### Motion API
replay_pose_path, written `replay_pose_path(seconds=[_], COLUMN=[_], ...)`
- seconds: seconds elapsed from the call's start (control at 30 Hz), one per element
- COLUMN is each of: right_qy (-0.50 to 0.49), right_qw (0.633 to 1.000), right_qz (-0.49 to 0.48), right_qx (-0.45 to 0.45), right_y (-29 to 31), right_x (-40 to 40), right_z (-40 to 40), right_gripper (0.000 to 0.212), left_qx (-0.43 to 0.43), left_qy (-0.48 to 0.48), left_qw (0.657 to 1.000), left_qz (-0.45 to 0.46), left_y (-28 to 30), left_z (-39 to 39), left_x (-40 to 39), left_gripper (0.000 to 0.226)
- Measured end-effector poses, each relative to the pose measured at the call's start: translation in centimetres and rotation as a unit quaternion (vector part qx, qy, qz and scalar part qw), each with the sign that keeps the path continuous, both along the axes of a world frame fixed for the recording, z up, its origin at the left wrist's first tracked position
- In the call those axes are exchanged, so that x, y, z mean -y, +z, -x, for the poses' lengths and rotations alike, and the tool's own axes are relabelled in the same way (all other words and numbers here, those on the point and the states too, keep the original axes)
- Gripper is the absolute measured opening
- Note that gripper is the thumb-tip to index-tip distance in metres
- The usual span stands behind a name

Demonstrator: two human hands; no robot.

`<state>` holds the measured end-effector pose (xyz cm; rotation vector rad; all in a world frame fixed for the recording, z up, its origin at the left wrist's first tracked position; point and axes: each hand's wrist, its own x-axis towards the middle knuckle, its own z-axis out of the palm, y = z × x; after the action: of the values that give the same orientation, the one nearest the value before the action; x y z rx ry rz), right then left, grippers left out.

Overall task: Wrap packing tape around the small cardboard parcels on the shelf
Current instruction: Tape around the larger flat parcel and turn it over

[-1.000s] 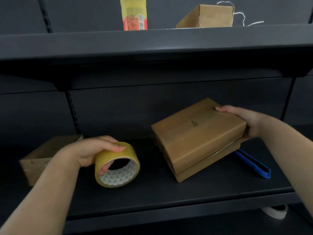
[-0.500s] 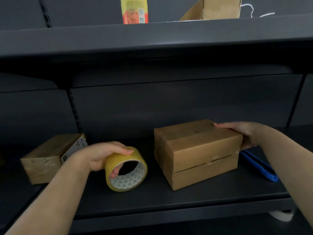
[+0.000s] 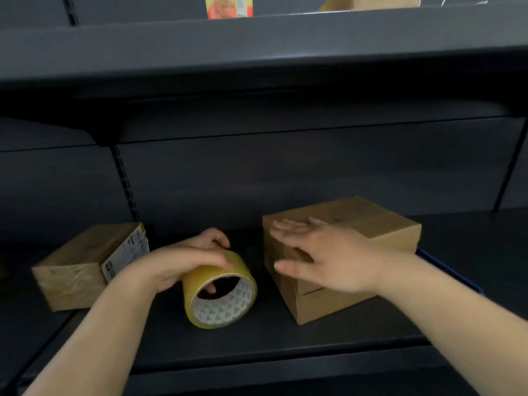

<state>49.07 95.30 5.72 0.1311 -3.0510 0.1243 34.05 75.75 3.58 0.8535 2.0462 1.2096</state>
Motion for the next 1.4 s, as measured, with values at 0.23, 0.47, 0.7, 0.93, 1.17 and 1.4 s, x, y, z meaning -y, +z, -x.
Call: replay_pose_path(seconds=[0.23,0.47,0.7,0.93,1.17,1.4], right_qy=[-0.021,0.028,0.072,0.091,0.038,-0.28], right_qw=[0.991,0.997,0.989,0.962,0.959,0.895], right_qz=[-0.045,0.02,0.108,0.235,0.253,0.241], right_qx=[-0.122,-0.075,-0.066,-0.103,-0.117,-0.251], right_y=[-2.6,-2.4,-2.1,-2.8,-3.2,-3.2], right_x=[-2.6,-6.6,-8.1,-7.9,-7.1,-11.1], right_z=[1.2,3.5,3.4,2.0,2.3,-3.2], right_gripper=[0.082,0.072,0.054,0.043,0.046,0.041], left_qx=[-0.039,-0.056,0.021,0.021,0.065,0.095], left_qy=[-0.118,-0.12,-0.15,-0.083,0.06,0.096], left_qw=[0.992,0.991,0.983,0.99,0.983,0.974], left_qz=[-0.015,-0.032,-0.104,-0.11,-0.158,-0.182], left_y=[-0.2,-0.6,-1.6,-2.7,-2.6,-2.4], left_z=[0.8,-0.5,-1.7,-4.1,-7.1,-8.1], left_x=[-0.5,-3.7,-5.7,-6.9,-7.9,-7.8], left_gripper=[0.081,0.077,0.078,0.048,0.051,0.054])
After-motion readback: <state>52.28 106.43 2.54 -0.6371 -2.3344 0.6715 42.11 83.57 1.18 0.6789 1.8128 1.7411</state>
